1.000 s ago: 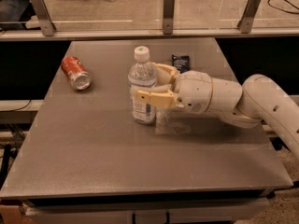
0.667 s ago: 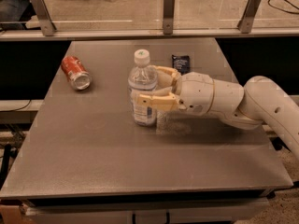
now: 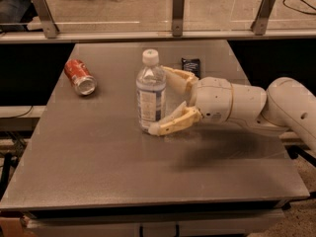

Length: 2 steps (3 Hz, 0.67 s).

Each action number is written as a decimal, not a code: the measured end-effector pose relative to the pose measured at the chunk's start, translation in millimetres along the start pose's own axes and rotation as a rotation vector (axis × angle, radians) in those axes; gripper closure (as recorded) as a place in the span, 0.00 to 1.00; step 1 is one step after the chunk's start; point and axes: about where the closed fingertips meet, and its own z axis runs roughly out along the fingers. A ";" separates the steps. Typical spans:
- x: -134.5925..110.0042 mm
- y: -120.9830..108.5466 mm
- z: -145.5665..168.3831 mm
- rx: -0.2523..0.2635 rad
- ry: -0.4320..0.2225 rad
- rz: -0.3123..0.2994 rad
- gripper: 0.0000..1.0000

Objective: Place blue plastic bottle upright

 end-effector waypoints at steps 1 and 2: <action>-11.2 8.3 -22.4 0.019 0.071 0.000 0.00; -26.9 20.8 -58.1 0.071 0.145 -0.003 0.00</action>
Offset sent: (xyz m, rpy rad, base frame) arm -0.0593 -0.1173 0.0326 -0.2065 0.0378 -0.2117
